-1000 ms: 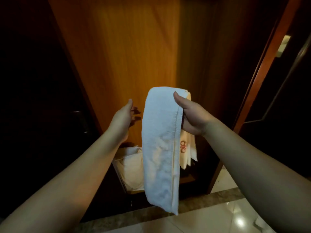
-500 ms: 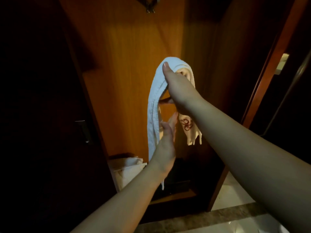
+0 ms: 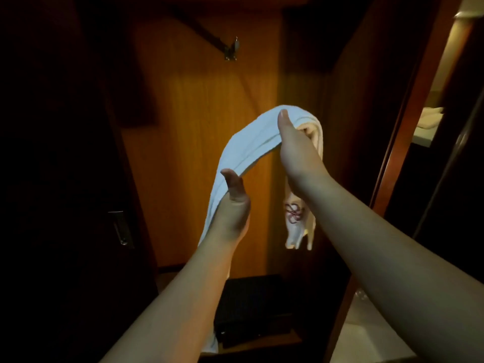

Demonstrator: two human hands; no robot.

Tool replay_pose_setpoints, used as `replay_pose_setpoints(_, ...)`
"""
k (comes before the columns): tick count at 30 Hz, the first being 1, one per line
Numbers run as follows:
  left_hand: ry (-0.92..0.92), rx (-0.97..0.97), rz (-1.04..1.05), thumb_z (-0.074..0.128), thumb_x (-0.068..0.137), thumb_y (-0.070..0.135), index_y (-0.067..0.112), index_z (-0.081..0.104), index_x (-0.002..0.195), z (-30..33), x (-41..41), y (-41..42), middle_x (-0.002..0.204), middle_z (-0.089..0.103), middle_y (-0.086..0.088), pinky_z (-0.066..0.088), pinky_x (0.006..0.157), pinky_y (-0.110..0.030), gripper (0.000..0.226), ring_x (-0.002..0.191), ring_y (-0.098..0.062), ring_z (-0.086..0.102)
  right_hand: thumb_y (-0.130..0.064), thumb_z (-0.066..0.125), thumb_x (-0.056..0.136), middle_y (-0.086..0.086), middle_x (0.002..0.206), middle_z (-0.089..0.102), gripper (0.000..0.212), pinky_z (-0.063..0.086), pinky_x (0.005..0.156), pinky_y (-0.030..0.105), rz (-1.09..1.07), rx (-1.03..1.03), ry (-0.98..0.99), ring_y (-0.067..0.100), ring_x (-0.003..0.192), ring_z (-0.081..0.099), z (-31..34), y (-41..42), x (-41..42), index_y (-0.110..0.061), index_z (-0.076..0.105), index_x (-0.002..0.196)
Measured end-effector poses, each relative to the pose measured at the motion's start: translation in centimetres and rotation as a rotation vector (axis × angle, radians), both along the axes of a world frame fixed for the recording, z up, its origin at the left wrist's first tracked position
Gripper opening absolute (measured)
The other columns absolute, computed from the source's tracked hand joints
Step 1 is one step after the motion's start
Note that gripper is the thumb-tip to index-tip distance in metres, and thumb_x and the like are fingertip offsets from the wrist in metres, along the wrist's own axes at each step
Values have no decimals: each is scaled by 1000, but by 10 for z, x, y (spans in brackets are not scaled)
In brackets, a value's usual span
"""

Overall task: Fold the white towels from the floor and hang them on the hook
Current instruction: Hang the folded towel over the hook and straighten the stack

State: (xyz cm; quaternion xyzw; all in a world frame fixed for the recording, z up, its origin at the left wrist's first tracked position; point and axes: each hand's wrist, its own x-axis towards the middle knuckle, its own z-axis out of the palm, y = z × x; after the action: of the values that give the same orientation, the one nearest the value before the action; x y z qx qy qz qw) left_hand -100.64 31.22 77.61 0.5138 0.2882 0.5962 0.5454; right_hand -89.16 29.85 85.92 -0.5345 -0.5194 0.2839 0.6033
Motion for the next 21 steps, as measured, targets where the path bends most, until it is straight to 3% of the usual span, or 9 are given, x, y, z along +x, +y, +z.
replay_pose_setpoints(1, -21, 22, 40, 32, 46, 109, 73, 53, 118, 6, 1, -3, 130, 55, 39, 21, 110, -23, 83, 127, 10, 45, -70, 32, 97, -28, 70, 67, 51, 41, 65, 19, -24, -4, -45, -12, 69, 63, -4, 0, 8, -28, 62, 91)
replay_pose_setpoints(3, -196, 9, 75, 48, 71, 91, 46, 63, 125, 22, -4, -1, 121, 70, 22, 33, 101, -22, 72, 116, 4, 60, -71, 32, 97, -25, 52, 59, 52, 39, 53, 20, -55, -8, -138, -9, 48, 57, -6, -6, 19, -31, 58, 77)
replay_pose_setpoints(5, -399, -17, 192, 66, 82, 61, 17, 67, 120, 39, -9, 2, 116, 75, 0, 46, 98, -24, 58, 111, -10, 69, -71, 32, 97, -13, 52, 58, 55, 38, 50, 22, -64, 10, -191, -3, 48, 55, -5, -8, 26, -28, 59, 75)
replay_pose_setpoints(7, -439, -46, 289, 72, 84, 41, 14, 71, 102, 54, -7, 0, 102, 78, -2, 53, 92, -26, 32, 98, -12, 74, -70, 34, 97, -8, 62, 59, 54, 38, 56, 25, -82, 18, -177, 5, 60, 59, -3, -6, 34, -27, 56, 73)
replay_pose_setpoints(9, -370, -52, 316, 70, 90, 31, 19, 72, 86, 69, -5, 3, 84, 78, 4, 52, 83, -23, 13, 87, -8, 74, -70, 36, 97, -10, 56, 58, 50, 37, 57, 27, -81, 27, -150, 1, 56, 58, 1, -1, 42, -30, 56, 75)
replay_pose_setpoints(12, -241, -43, 281, 71, 86, 38, 23, 74, 76, 92, -7, 10, 79, 76, 8, 48, 92, -27, 18, 94, -10, 70, -68, 37, 98, -12, 49, 54, 49, 37, 52, 26, -74, 51, -133, -1, 46, 53, 15, 9, 50, -28, 56, 76)
replay_pose_setpoints(15, -94, -67, 276, 70, 81, 55, 24, 66, 94, 110, -14, 21, 109, 70, 0, 36, 115, -41, 33, 118, -19, 61, -69, 37, 97, -7, 76, 58, 46, 42, 62, 26, -42, 49, -77, 6, 70, 55, 29, 26, 53, -31, 53, 78)
replay_pose_setpoints(19, -30, -68, 272, 73, 71, 64, 22, 62, 103, 136, -24, 39, 123, 65, -4, 36, 117, -43, 54, 122, -20, 58, -77, 33, 93, -2, 99, 61, 56, 48, 72, 31, 54, 39, -47, 14, 91, 59, 48, 49, 52, -32, 54, 117)
replay_pose_setpoints(21, 32, -49, 300, 69, 78, 65, 21, 61, 109, 148, -30, 53, 125, 63, -6, 39, 115, -45, 55, 121, -22, 58, -79, 31, 91, 3, 99, 63, 59, 51, 77, 31, 60, 43, -68, 16, 90, 61, 59, 62, 53, -32, 54, 119)
